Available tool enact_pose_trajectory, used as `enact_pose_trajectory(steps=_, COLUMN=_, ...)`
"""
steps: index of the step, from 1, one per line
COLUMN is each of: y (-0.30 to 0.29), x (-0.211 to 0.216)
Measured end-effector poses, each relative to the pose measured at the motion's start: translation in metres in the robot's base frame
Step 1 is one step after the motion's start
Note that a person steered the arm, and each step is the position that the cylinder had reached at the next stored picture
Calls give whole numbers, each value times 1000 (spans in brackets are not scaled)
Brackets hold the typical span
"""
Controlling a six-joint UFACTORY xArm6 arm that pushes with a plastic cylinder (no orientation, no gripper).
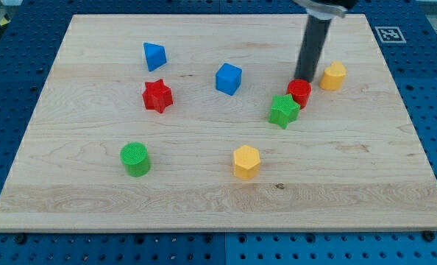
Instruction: Move the red circle into the red star
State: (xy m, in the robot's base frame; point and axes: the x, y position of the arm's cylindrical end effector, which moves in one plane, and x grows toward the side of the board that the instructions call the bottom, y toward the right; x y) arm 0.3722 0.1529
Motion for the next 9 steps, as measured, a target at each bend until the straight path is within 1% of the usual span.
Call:
enact_pose_trajectory(steps=1, y=13, x=25)
enact_pose_trajectory(steps=2, y=12, x=45)
enact_pose_trajectory(steps=4, y=-81, x=45)
enact_pose_trajectory(steps=5, y=-73, x=40)
enact_pose_trajectory(steps=6, y=-42, x=23)
enact_pose_trajectory(steps=7, y=-38, x=18)
enact_pose_trajectory(steps=9, y=-123, x=24)
